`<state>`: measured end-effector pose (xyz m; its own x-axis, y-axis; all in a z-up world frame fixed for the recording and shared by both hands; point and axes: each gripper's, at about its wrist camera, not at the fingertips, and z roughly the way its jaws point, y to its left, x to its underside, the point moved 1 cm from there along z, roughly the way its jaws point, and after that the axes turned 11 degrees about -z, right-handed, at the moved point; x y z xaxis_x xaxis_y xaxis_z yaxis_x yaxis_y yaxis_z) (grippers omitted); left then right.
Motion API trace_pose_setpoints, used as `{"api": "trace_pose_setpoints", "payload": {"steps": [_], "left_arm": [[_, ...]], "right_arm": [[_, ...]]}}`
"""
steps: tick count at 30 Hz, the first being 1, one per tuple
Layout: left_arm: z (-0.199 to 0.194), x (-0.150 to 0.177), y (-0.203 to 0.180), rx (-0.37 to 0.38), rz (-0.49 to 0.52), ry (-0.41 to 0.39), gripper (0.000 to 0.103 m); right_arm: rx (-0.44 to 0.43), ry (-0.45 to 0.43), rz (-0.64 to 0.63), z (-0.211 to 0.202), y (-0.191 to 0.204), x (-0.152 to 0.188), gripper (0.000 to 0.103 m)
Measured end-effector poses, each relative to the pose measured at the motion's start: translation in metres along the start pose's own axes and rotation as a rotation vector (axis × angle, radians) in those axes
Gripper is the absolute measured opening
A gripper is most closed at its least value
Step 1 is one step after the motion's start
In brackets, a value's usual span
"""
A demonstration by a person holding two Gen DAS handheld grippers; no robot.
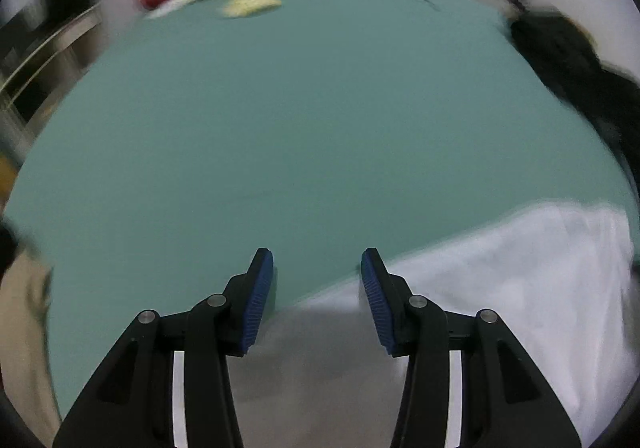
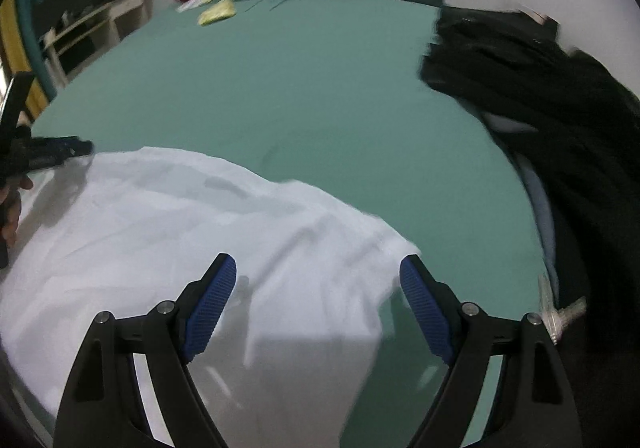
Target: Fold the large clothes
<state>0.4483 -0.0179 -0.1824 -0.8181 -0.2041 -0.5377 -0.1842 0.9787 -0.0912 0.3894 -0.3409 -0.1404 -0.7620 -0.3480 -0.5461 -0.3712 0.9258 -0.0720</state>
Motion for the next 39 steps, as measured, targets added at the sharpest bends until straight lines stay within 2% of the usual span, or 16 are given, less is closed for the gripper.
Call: {"api": "trace_pose_setpoints", "payload": {"steps": [3,6,9,13,16,19,24,27,28,29,30,31,33,36,38,39], "left_arm": [[-0.044,0.015,0.048,0.034,-0.110,-0.031,0.049],[-0.092,0.054,0.107,0.064,-0.184,-0.027,0.049],[-0.121,0.092,0.160,0.085,-0.241,0.018,0.049],[-0.096,0.107,0.199,0.025,-0.213,0.114,0.049],[-0.080,0.101,0.208,-0.016,-0.204,0.013,0.049],[-0.060,0.079,0.210,-0.200,-0.136,-0.082,0.049],[-0.077,0.073,0.226,-0.223,-0.258,-0.132,0.049],[-0.091,0.096,0.225,-0.127,-0.331,-0.039,0.049],[-0.094,0.106,0.221,-0.081,-0.353,0.005,0.049],[-0.096,0.116,0.220,-0.059,-0.357,0.036,0.049],[-0.100,0.134,0.216,-0.044,-0.354,0.053,0.049],[-0.102,0.149,0.213,-0.038,-0.341,0.072,0.049],[-0.103,0.177,0.197,-0.032,-0.299,0.121,0.049],[-0.115,0.195,0.184,-0.089,-0.239,0.058,0.048],[-0.117,0.194,0.181,-0.087,-0.245,0.075,0.005],[-0.123,0.196,0.177,-0.088,-0.232,0.087,0.005]], "right_arm": [[-0.029,-0.006,0.103,-0.022,-0.005,0.028,0.084],[-0.150,-0.026,0.215,-0.039,-0.004,0.062,0.084],[-0.188,0.019,0.248,-0.042,0.011,0.086,0.084],[-0.199,0.020,0.262,-0.043,0.020,0.103,0.084],[-0.169,0.014,0.232,-0.044,0.025,0.104,0.084],[-0.158,0.008,0.253,-0.045,0.025,0.105,0.084],[-0.198,-0.026,0.296,-0.044,0.026,0.111,0.082],[-0.201,-0.030,0.313,-0.043,0.025,0.111,0.066],[-0.212,-0.031,0.329,-0.043,0.023,0.111,0.050],[-0.227,-0.033,0.348,-0.042,0.021,0.113,0.026],[-0.267,-0.034,0.375,-0.040,0.020,0.116,0.019],[-0.337,-0.043,0.417,-0.037,0.018,0.120,0.013],[-0.387,-0.057,0.448,-0.036,0.016,0.125,0.007],[-0.379,-0.070,0.414,-0.047,0.017,0.124,0.005],[-0.367,-0.071,0.408,-0.056,0.013,0.123,0.004],[-0.356,-0.078,0.404,-0.063,0.010,0.123,0.004]]}}
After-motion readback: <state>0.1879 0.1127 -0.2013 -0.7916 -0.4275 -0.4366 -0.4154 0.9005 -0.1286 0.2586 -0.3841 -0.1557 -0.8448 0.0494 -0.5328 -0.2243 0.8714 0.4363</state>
